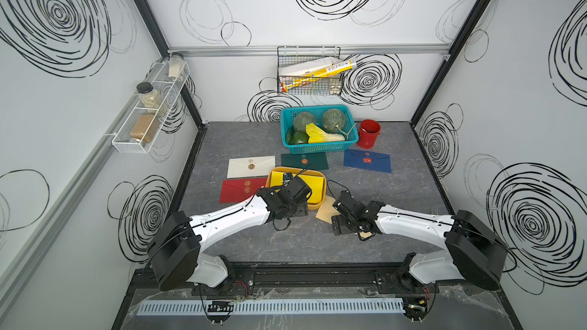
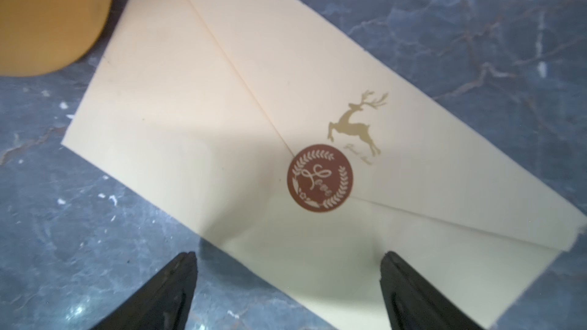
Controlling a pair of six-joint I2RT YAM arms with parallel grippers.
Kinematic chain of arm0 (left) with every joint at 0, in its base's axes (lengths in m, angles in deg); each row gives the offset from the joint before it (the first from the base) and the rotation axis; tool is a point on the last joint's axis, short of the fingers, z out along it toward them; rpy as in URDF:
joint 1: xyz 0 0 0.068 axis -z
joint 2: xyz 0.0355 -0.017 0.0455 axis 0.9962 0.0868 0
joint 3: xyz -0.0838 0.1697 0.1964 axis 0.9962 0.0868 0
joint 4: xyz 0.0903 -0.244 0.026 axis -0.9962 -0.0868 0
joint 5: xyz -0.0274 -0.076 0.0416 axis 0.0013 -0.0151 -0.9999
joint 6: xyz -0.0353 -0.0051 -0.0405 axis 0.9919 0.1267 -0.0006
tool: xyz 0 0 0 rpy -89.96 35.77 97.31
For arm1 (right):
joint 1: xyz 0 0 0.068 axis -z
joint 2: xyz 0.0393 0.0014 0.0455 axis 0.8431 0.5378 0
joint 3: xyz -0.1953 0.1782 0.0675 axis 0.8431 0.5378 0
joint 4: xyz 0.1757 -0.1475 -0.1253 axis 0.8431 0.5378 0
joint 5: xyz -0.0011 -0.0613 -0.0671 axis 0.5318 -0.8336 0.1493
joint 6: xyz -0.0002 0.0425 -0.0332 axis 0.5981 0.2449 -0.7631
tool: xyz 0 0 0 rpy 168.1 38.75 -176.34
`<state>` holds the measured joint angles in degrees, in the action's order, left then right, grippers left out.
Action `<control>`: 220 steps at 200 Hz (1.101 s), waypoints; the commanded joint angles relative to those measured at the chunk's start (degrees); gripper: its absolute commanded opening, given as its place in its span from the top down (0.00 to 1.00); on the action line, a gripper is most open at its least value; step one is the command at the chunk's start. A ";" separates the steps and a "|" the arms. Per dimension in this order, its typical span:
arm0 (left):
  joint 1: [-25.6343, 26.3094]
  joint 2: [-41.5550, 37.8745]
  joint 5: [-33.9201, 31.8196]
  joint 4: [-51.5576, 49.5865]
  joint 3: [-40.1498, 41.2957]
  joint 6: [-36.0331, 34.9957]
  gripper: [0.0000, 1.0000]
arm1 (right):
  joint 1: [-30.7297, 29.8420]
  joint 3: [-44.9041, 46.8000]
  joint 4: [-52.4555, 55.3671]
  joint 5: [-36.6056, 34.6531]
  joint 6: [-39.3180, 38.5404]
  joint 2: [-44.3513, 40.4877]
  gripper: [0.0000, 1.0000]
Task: Put the sealed envelopes into the storage box
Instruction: Move the envelope to the center of the board.
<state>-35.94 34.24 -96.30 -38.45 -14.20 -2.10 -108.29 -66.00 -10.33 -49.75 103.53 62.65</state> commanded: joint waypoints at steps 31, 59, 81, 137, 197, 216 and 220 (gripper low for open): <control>0.09 -1.99 -1.87 -0.35 -3.05 2.12 0.30 | 1.47 -5.84 0.52 -2.94 8.10 1.91 0.00; -0.86 -4.83 -3.04 -2.30 -1.56 2.14 0.30 | 3.31 -7.23 -1.47 -5.70 10.98 7.78 0.00; -1.52 -7.27 -3.07 -2.69 0.61 2.43 0.29 | 4.71 -9.36 -0.55 -7.97 9.86 10.79 0.00; -3.10 -9.31 -3.68 -3.46 2.76 1.56 0.30 | 5.37 -5.66 -6.92 -0.79 1.87 15.60 0.01; -4.17 -7.57 -2.36 -2.34 3.27 1.35 0.30 | -0.96 3.32 -9.33 4.99 -2.30 11.14 0.08; -3.44 -6.30 -0.78 0.06 3.66 2.39 0.29 | -2.88 4.08 -8.72 5.47 -1.97 10.81 0.09; -3.30 -5.93 -0.64 0.72 3.53 2.26 0.29 | -3.15 4.30 -8.60 5.54 -1.99 10.90 0.10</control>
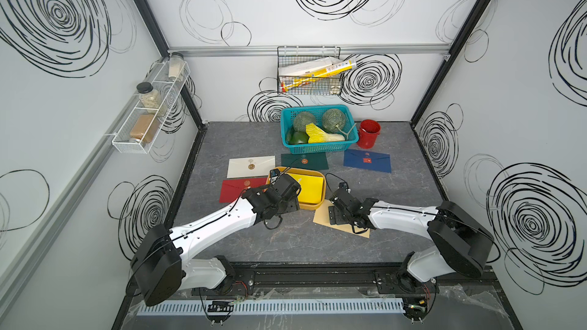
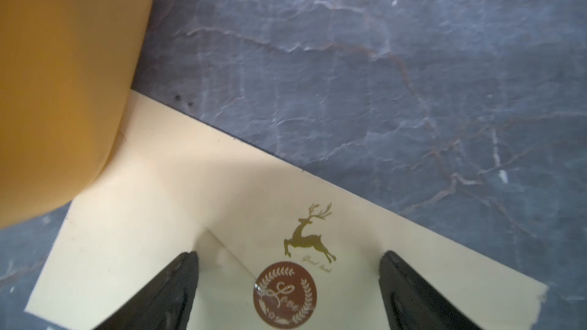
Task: Put the sealed envelopes into the storage box
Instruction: Move the envelope to the center of the board.
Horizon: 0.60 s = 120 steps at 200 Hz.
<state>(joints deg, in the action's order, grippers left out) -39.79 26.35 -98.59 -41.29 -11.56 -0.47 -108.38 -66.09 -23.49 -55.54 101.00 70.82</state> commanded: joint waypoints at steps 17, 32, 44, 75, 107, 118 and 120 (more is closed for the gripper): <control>1.48 5.50 -0.08 4.00 -1.72 -0.28 0.28 | -3.97 5.62 4.13 11.61 1.04 3.25 0.11; 1.60 9.00 -0.16 2.48 -4.85 -0.46 0.27 | -5.26 6.07 3.91 11.60 1.00 3.39 0.11; 2.06 9.20 0.95 3.35 -5.02 0.44 0.27 | -6.65 6.12 3.91 11.58 0.87 3.22 0.12; 3.24 5.20 3.63 5.94 -0.87 4.40 0.27 | -7.58 5.84 4.75 10.81 -0.25 3.28 0.12; 4.18 3.69 6.67 9.04 2.61 7.57 0.26 | -7.38 5.37 6.18 7.90 -0.82 4.13 0.11; 5.04 4.36 5.94 7.71 1.69 8.10 0.26 | -7.14 5.45 5.99 8.03 -0.85 4.13 0.11; 5.28 4.50 5.66 7.18 1.34 8.09 0.26 | -7.10 5.46 5.95 7.98 -0.81 4.10 0.11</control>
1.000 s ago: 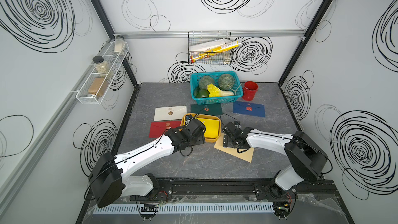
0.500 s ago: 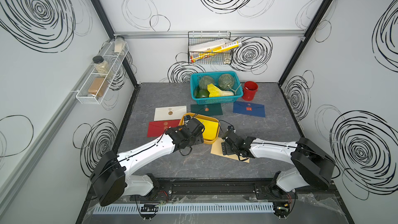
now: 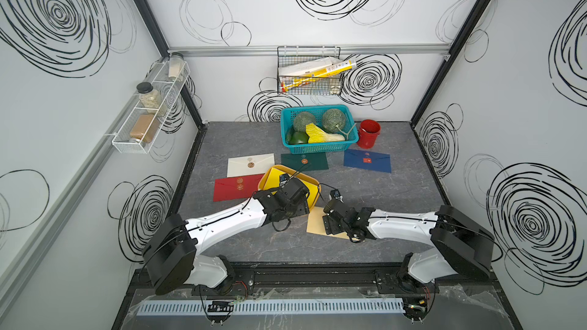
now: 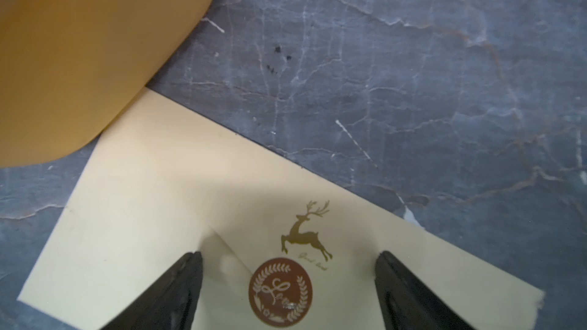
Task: Put the sealed envelopes into the storage box
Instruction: Move the envelope to the center of the board.
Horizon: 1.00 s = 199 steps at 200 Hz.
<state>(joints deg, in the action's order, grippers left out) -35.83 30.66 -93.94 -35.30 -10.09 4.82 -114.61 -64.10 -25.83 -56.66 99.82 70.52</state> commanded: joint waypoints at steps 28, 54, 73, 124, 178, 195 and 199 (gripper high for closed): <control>2.76 1.61 -0.95 0.79 -1.17 3.18 0.25 | -0.42 2.62 7.90 9.19 0.05 4.12 0.11; 2.41 6.10 -1.43 4.76 -2.43 1.48 0.26 | -0.42 2.59 7.44 9.79 -0.30 4.33 0.11; 2.69 10.45 -1.53 6.01 -5.28 0.55 0.26 | -0.42 3.83 6.87 10.30 -0.25 4.13 0.11; 2.14 20.34 -2.63 5.95 -16.22 -2.57 0.26 | -0.42 4.89 5.48 10.93 -0.51 4.56 0.12; 1.61 19.22 -0.72 4.47 -16.88 -2.68 0.26 | -0.38 1.48 6.20 9.43 -3.61 3.35 0.11; 1.59 13.96 0.13 3.93 -12.61 -1.02 0.26 | -0.42 -0.40 8.73 7.90 -3.81 -0.83 0.08; 1.61 12.65 0.17 3.79 -11.68 -0.71 0.26 | -0.30 -0.74 9.18 7.57 -3.77 -2.20 0.06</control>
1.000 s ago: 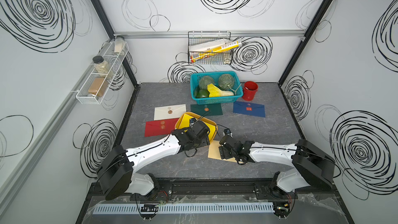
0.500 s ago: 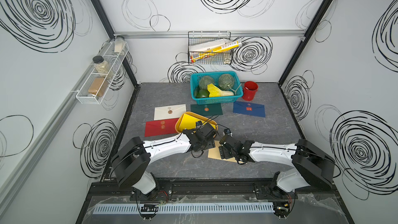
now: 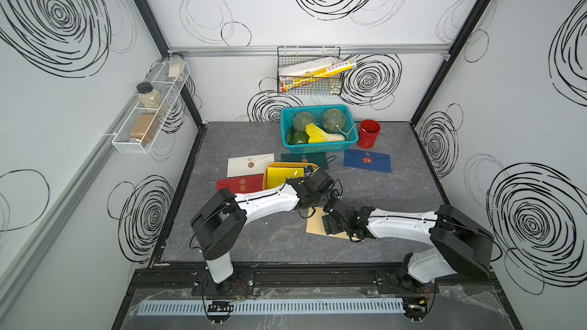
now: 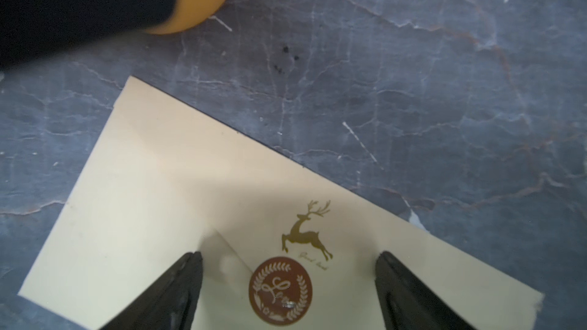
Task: Put the sealed envelopes into the storage box
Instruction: Move the envelope to the center of the board.
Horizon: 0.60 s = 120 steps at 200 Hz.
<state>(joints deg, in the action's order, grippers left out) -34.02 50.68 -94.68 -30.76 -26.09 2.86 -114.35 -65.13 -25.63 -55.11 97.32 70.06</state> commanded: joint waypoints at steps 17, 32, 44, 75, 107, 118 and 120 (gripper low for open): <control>-0.35 -11.95 0.54 -2.50 6.78 1.31 0.25 | 0.92 -0.96 10.89 5.29 -1.53 -7.86 0.01; -0.51 -14.92 0.55 -4.24 8.31 0.64 0.25 | 3.78 -1.87 12.54 5.89 -2.36 -11.97 0.00; -0.64 -16.95 1.00 -4.29 10.16 0.26 0.25 | 6.68 -2.18 13.63 6.60 -2.79 -14.43 0.00; -0.82 -17.71 3.22 -0.18 14.95 -1.88 0.25 | 16.20 0.91 16.34 8.88 2.87 -19.38 0.00; -0.42 -12.51 4.58 2.23 15.69 -6.38 0.25 | 21.48 5.02 17.90 12.23 8.62 -21.25 0.00; -0.47 -11.76 5.79 3.42 16.18 -7.30 0.24 | 21.81 6.20 17.03 13.88 9.11 -20.42 0.00; -0.47 -11.58 6.05 3.72 16.19 -7.45 0.24 | 21.86 6.40 16.80 14.21 9.14 -20.10 0.00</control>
<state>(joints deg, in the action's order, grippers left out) -34.50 37.59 -91.23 -31.22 -10.94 -0.55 -92.97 -61.28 -11.45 -45.32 102.50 49.27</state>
